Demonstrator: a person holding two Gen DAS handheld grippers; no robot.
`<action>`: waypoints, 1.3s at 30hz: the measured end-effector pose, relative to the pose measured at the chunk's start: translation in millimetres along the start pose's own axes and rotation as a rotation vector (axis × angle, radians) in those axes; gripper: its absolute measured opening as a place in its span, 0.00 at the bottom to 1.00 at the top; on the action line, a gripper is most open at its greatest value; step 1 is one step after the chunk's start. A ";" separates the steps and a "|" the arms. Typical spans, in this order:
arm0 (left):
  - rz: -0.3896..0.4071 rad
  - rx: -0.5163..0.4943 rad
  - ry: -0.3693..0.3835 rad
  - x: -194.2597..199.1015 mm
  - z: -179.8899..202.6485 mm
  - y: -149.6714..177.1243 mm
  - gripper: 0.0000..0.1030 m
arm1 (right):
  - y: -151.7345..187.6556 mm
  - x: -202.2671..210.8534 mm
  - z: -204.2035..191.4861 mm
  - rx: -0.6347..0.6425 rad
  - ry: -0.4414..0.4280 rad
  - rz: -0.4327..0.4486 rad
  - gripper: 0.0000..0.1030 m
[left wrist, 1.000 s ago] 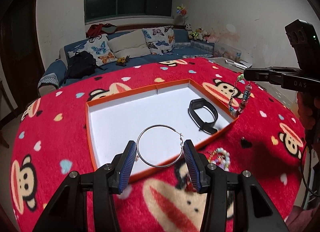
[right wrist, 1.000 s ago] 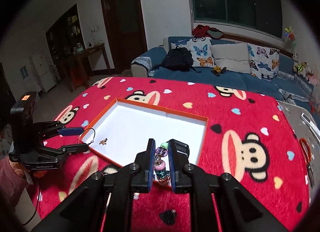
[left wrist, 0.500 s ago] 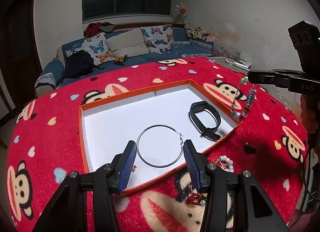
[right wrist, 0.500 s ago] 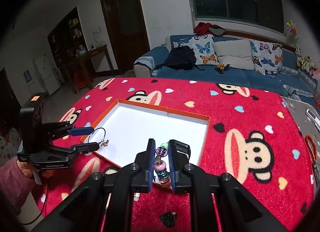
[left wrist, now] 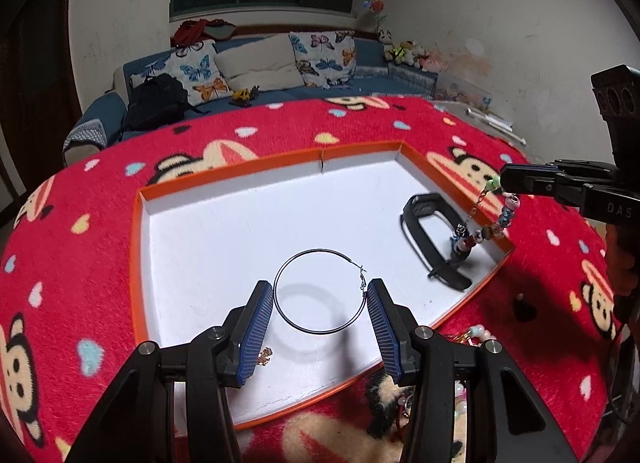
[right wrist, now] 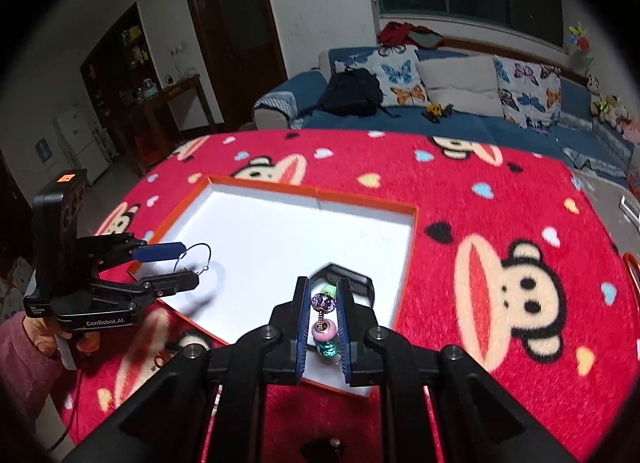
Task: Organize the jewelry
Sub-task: 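Lift the hoop earring with the left tool while the right tool carries the bracelet into the box, then release the charm bracelet by the watch band while the left tool drops the hoop in the box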
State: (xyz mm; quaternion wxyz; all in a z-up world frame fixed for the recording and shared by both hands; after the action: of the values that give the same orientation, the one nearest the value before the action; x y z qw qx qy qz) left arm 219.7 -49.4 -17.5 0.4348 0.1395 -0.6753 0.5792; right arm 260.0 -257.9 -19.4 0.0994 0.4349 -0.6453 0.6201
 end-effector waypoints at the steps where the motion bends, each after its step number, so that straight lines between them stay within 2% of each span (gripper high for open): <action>1: -0.003 -0.002 0.001 -2.3 0.6 1.2 0.50 | 0.9 0.0 1.1 -0.005 -0.001 -0.001 0.15; 10: -0.031 -0.022 -0.008 -20.6 7.5 6.0 0.50 | -26.4 -1.9 -11.9 0.033 -0.018 0.043 0.15; 15: -0.042 -0.023 -0.009 -26.4 7.9 6.8 0.50 | -35.8 -17.4 -11.7 0.031 -0.006 0.031 0.15; 19: -0.044 -0.021 -0.008 -28.7 6.0 7.7 0.50 | -36.6 -22.9 -8.7 0.012 -0.027 0.020 0.15; 29: -0.040 -0.005 -0.005 -32.8 -0.7 6.0 0.50 | -59.7 -29.9 -18.9 0.000 -0.074 0.059 0.15; 34: -0.039 -0.006 -0.004 -32.9 -0.7 6.2 0.50 | -57.7 -49.9 -12.7 -0.022 -0.062 0.021 0.15; 39: -0.038 -0.002 -0.002 -34.0 0.1 5.7 0.50 | -45.6 -75.4 4.6 -0.045 -0.002 -0.049 0.15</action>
State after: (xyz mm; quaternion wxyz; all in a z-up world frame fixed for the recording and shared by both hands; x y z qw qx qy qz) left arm 235.5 -58.5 -46.7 0.4452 0.1525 -0.6734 0.5701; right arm 338.5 -222.2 -38.1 0.1237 0.4486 -0.6485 0.6024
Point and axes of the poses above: each gripper's, at about its wrist camera, not at the fingertips, and x roughly against the way its jaws point, z to its right, y to its underside, the point moved 1 cm from there along -x, roughly the way its jaws point, and after that the axes turned 4 degrees about -y, right-handed, at the moved point
